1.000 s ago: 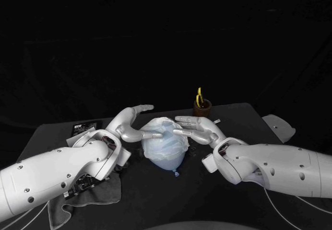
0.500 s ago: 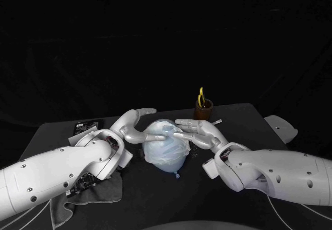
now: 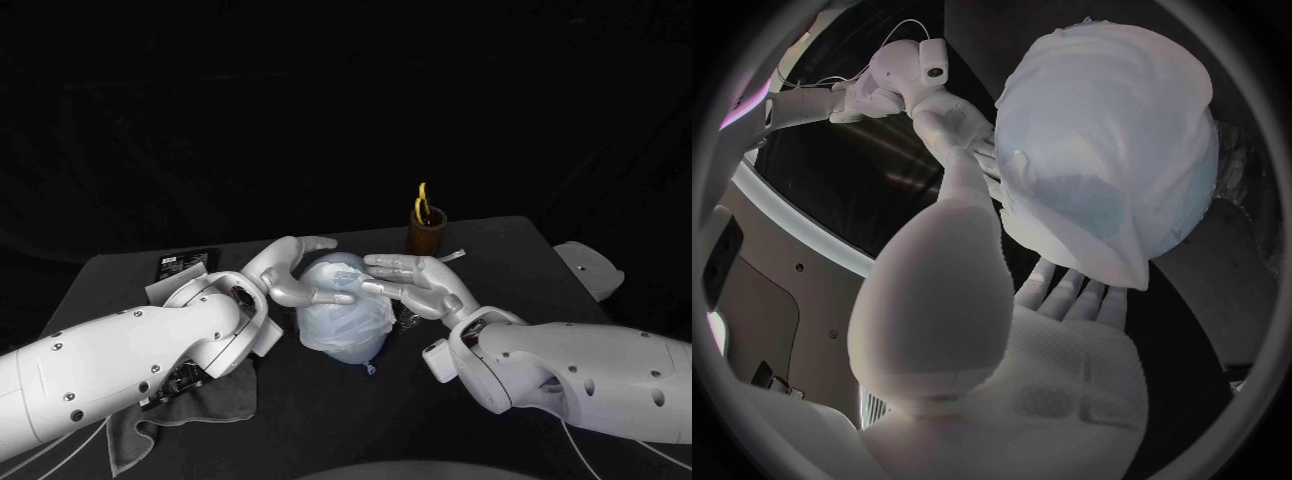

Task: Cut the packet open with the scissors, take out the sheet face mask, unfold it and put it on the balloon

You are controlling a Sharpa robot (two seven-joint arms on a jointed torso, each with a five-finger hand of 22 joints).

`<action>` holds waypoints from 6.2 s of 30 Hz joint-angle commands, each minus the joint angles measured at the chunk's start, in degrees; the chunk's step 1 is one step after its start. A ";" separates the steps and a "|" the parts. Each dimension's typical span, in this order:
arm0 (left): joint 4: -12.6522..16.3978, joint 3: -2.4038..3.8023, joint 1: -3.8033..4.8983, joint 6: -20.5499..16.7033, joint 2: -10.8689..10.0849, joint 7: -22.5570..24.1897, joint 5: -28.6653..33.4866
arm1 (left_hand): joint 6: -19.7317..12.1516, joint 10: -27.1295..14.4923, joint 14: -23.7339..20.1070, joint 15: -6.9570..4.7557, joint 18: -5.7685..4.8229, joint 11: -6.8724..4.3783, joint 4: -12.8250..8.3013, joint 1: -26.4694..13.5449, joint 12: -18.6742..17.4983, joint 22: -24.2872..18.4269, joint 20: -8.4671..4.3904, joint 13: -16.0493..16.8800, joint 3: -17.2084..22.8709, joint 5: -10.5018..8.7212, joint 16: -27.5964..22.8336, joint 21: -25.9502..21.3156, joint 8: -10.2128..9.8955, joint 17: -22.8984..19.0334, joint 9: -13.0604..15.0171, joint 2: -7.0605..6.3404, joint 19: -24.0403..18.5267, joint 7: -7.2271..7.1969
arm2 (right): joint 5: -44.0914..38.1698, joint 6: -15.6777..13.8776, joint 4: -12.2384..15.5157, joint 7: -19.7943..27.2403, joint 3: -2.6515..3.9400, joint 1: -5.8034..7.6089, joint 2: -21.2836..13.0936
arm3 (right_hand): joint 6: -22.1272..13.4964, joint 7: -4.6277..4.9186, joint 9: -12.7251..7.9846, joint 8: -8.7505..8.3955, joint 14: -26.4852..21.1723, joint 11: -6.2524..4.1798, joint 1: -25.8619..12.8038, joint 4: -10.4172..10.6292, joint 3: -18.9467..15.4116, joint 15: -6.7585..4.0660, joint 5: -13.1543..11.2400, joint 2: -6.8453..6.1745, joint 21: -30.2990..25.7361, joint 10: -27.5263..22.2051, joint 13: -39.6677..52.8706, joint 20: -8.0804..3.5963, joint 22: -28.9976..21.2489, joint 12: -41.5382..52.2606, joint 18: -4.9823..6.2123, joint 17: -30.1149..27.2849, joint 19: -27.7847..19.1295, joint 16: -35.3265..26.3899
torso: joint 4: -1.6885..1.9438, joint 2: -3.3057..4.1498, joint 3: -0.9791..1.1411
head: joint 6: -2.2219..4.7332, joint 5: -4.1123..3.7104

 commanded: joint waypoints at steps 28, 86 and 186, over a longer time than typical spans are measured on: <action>-1.59 0.06 0.13 5.09 0.65 -3.68 -5.16 | 5.12 1.60 0.70 -1.12 1.15 -1.33 -0.06 2.60 0.21 0.05 -0.04 0.13 2.91 0.15 0.36 -0.23 2.10 0.19 1.36 0.21 -0.44 7.19 | -1.06 -3.40 -0.31 7.21 0.13 0.88 -1.89 | 13.16 5.48 1.25 3.05 13.74 -1.63 4.49 -5.37 1.06 -1.95 -0.07 2.43 5.53 11.61 0.28 -0.08 5.45 0.79 2.11 1.53 11.88 5.12 | 0.04 0.02 -0.03 | -0.39 -0.33; -3.72 0.04 0.39 5.05 1.44 -3.02 -4.22 | 5.21 1.79 0.58 -1.73 1.42 -1.81 -0.06 3.68 0.15 0.01 -0.02 0.12 3.57 0.14 0.29 -0.30 2.11 0.19 1.39 0.29 -0.70 6.78 | -35.12 0.14 3.51 -31.63 -0.04 3.38 -6.90 | 22.23 -3.32 5.32 6.49 55.93 -12.14 -12.08 -9.71 -6.95 -15.00 2.06 -0.14 50.31 45.12 80.47 -11.29 35.71 80.36 3.29 77.07 43.88 83.13 | 0.06 0.02 -0.10 | -2.37 -2.37; -4.98 0.00 0.51 5.27 2.58 -2.18 -2.21 | 5.11 1.85 0.56 -2.00 1.62 -2.03 -0.06 4.10 0.13 0.01 -0.02 0.11 3.83 0.16 0.26 -0.32 2.05 0.21 1.37 0.34 -0.79 6.58 | -24.30 6.69 -5.34 -24.66 0.09 13.34 -3.19 | 11.89 -2.39 11.12 16.57 53.92 -11.39 9.40 13.04 20.51 -14.34 -2.17 -7.52 37.62 42.03 73.59 -10.44 32.79 74.76 4.41 72.27 42.51 81.46 | 0.04 0.02 -0.03 | -1.41 -0.56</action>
